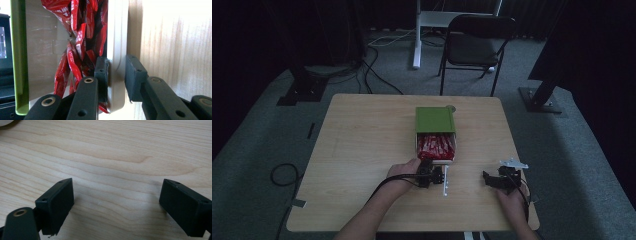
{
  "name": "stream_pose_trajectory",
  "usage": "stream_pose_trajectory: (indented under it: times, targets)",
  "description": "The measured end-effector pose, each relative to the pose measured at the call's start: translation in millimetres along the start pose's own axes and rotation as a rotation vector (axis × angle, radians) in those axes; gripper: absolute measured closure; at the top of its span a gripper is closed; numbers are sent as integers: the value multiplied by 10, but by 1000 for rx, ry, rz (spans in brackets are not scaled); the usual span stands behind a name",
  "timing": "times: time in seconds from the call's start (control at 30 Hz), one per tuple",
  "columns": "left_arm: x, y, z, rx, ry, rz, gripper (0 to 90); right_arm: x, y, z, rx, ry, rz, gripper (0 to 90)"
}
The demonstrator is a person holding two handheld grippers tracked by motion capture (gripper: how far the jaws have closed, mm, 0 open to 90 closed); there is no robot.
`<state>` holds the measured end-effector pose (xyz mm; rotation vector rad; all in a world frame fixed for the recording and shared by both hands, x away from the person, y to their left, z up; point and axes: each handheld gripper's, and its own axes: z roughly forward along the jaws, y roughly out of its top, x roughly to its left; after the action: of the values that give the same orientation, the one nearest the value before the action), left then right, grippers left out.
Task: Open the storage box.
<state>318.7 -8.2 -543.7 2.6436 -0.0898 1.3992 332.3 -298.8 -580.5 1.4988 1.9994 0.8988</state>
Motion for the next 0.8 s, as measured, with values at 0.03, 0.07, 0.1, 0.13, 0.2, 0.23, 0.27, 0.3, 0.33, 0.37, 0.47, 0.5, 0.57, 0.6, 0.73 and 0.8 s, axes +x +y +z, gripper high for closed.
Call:
stream_pose_trajectory:
  times: [0.03,0.07,0.1,0.13,0.2,0.23,0.27,0.3,0.33,0.37,0.47,0.5,0.57,0.6,0.73,0.8]
  targets:
    - [0,0,0,0,0,0,752,0,0,0,0,0,0,115]
    - [-6,6,-22,-2,-2,7,753,0,0,0,0,0,0,116]
    - [-6,6,-22,-2,-2,7,753,0,0,0,0,0,0,116]
    - [-25,12,-43,1,-5,3,753,0,0,0,0,0,0,115]
    - [-30,16,-52,-1,-3,9,753,0,0,0,0,0,1,115]
    - [-34,20,-63,1,-8,7,753,0,0,0,0,0,1,115]
    - [-34,20,-63,1,-8,7,753,0,0,0,0,0,1,115]
    - [-54,28,-92,-7,-14,3,753,1,0,0,1,0,1,116]
    - [-54,28,-92,-7,-14,3,753,0,0,0,0,0,0,115]
    - [-69,31,-113,-8,-13,5,753,0,0,0,0,0,1,116]
    - [-90,26,-148,-7,-18,11,753,0,0,0,0,0,1,116]
    - [-100,26,-153,-8,-21,6,754,1,0,0,1,0,1,116]
    - [-114,31,-178,-10,-22,8,754,0,0,0,0,0,1,115]
    - [-114,31,-178,-10,-22,8,754,0,0,0,0,0,1,115]
    - [-164,54,-227,-15,-31,8,755,1,0,0,1,0,1,116]
    - [-175,54,-231,-17,-35,7,757,1,0,0,0,0,1,116]
